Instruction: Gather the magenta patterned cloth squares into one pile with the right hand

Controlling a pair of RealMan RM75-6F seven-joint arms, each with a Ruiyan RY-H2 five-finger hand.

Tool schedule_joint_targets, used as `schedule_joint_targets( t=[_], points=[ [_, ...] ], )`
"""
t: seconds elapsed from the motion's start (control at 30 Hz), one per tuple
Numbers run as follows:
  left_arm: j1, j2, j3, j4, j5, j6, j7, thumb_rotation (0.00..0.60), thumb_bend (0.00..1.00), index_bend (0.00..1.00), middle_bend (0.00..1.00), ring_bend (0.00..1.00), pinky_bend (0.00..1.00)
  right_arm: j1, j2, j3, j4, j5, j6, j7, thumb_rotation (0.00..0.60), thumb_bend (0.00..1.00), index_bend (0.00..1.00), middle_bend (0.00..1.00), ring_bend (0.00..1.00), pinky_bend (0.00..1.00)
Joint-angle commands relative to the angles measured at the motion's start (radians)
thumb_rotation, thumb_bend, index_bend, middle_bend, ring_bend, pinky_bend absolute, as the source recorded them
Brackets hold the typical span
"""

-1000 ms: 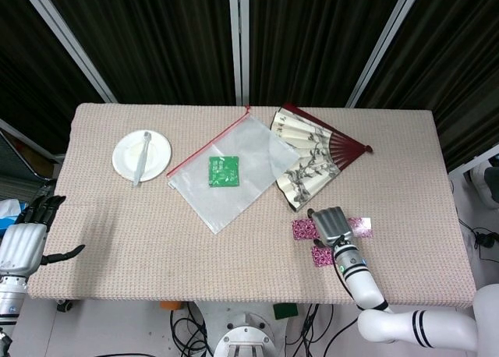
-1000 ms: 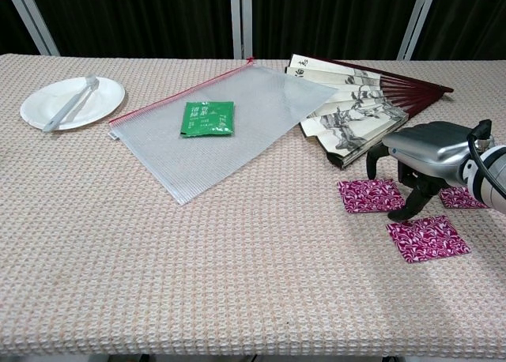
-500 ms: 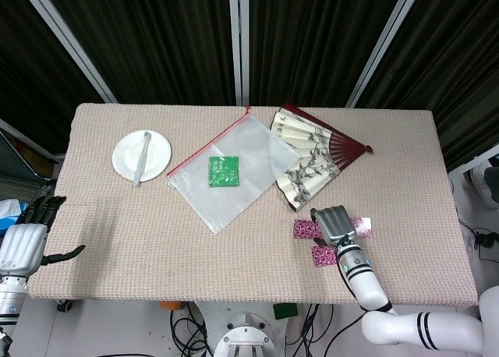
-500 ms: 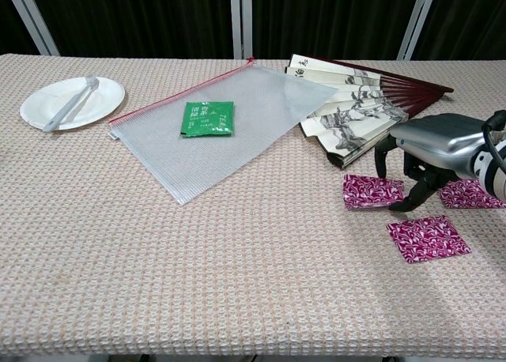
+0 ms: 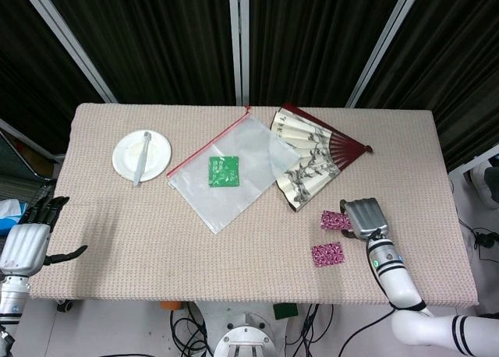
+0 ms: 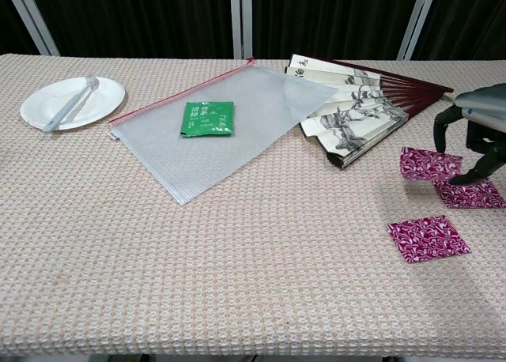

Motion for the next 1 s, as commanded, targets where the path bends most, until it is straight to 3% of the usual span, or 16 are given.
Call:
schedule_joint_targets(
  t=[0.03,0.3,1.0],
  points=[
    [0.0,-0.001,-0.001,-0.001,-0.002,-0.001,0.001,0.359,0.07,0.09,0.11,0.06,0.18,0.0,0.049,-0.024,0.027,-0.01,-0.049,0.018,0.6,0.41,0.49,1.0,1.0,0.9],
    [-0.006,0.0,-0.004,-0.008,-0.006,-0.008,0.012,0.358,0.07,0.09,0.11,0.06,0.18,-0.006,0.108,-0.057,0.089,-0.064,-0.145,0.099,0.6,0.39,0.47,1.0,1.0,0.9],
    [-0.005,0.007,-0.004,-0.017,-0.006,-0.002,0.017,0.358,0.07,0.09,0.11,0.06,0.18,-0.009,0.043,-0.056,0.155,-0.069,-0.185,0.131,0.6,0.36,0.38,1.0,1.0,0.9]
  ],
)
